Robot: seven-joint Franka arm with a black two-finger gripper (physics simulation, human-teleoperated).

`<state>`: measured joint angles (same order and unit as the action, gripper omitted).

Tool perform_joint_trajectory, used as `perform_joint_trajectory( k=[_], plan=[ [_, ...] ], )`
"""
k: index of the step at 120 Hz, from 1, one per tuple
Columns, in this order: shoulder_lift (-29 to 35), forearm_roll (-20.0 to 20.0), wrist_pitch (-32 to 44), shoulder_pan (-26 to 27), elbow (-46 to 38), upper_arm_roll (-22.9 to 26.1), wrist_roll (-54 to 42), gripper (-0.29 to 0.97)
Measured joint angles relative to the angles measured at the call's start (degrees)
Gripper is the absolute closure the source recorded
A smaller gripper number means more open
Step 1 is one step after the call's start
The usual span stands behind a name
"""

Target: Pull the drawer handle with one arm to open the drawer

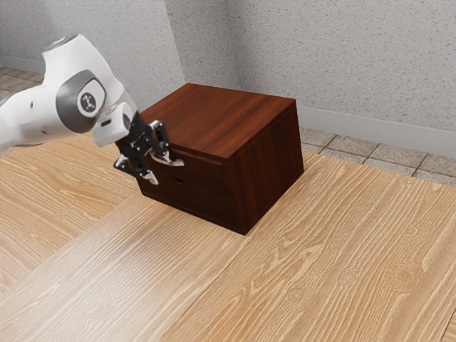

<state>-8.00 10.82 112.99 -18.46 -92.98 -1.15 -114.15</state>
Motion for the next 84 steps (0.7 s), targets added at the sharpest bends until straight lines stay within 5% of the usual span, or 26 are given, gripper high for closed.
perform_joint_trajectory(
  k=[8, 23, 84],
  plan=[
    [2.2, 0.0, 0.0, -0.1, -2.3, -0.2, 0.4, 0.62],
    [5.4, -0.1, 0.0, -0.2, -5.8, -0.7, 1.0, 0.72],
    [22.9, -0.4, 8.6, 4.3, -26.8, -7.2, 2.4, 0.72]
  ],
)
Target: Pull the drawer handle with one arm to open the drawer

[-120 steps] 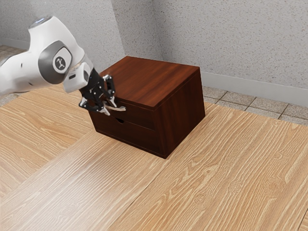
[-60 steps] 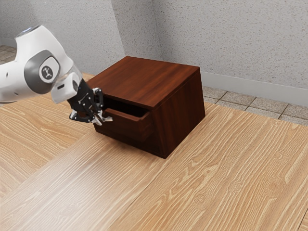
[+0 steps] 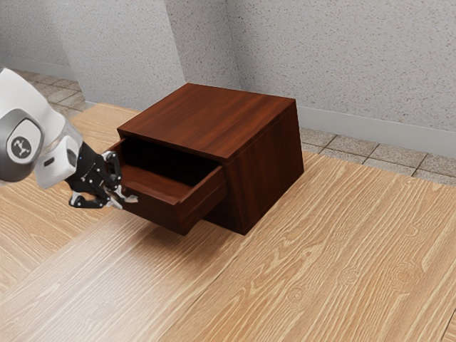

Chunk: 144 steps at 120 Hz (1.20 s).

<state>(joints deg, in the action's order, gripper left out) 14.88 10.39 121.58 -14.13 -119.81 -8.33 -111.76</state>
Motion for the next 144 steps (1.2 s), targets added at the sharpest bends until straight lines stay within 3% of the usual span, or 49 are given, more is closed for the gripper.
perform_joint_trajectory(
  k=[16, 53, 67, 144],
  plan=[
    [1.3, -0.1, 1.4, 0.5, -2.5, -1.3, 0.2, 0.59],
    [5.5, -1.0, 2.9, 0.6, -6.9, -2.6, 0.3, 0.62],
    [5.6, -2.1, 2.9, 0.5, -7.1, -2.8, 0.4, 0.52],
    [8.7, -4.5, 2.8, 1.5, -8.5, -3.6, 0.7, 0.49]
  ],
)
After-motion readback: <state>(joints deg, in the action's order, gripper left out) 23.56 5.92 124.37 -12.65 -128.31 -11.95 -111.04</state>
